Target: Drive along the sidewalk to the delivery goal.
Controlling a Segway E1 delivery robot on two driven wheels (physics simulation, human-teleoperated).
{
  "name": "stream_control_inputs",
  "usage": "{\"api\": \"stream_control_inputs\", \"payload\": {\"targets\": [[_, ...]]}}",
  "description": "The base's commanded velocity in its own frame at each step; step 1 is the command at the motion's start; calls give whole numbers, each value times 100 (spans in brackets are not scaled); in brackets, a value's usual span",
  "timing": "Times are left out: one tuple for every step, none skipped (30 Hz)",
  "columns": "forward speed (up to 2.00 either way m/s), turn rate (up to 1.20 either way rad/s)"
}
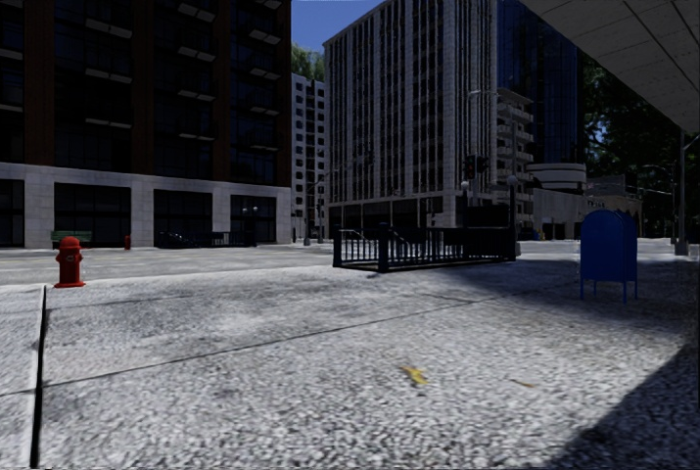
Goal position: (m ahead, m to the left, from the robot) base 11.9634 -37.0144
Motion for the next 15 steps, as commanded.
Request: {"api": "stream_control_inputs", "payload": {"targets": [[200, 0], [200, 0], [200, 0], [200, 0], [200, 0], [200, 0], [200, 0], [200, 0], [200, 0], [200, 0], [200, 0], [200, 0], [200, 0], [200, 0], [200, 0]]}}
